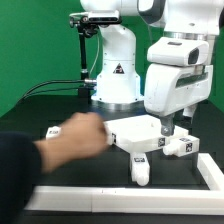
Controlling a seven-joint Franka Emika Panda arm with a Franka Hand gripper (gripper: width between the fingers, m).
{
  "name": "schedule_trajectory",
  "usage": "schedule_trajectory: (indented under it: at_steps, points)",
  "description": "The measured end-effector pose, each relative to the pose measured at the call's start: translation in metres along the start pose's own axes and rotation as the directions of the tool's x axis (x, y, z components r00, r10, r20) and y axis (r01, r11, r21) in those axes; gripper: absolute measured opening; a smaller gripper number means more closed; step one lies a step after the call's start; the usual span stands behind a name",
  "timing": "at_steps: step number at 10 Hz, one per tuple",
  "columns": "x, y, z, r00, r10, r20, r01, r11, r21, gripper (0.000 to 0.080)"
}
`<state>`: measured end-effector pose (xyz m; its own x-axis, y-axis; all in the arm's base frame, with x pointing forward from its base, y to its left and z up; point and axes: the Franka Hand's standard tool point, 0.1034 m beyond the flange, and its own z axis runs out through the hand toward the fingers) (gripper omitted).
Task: Assemble one leg
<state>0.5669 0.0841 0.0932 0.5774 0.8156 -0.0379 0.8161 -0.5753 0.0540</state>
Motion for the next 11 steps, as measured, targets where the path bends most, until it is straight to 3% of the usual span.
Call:
schedule_trajectory:
  at_steps: [8,9,11]
  points:
    - [-0.001,0.001,-0.002,1.0,0.005,0.005,-0.005,1.0,0.002,0.065]
    - [-0.006,0.007,-0.009,1.0,0.02,0.008,-0.02,1.0,-0.001,0.065]
    - [-0.029,0.019,-0.006,0.989,0.147,0.015,-0.147,0.989,0.014,0.065]
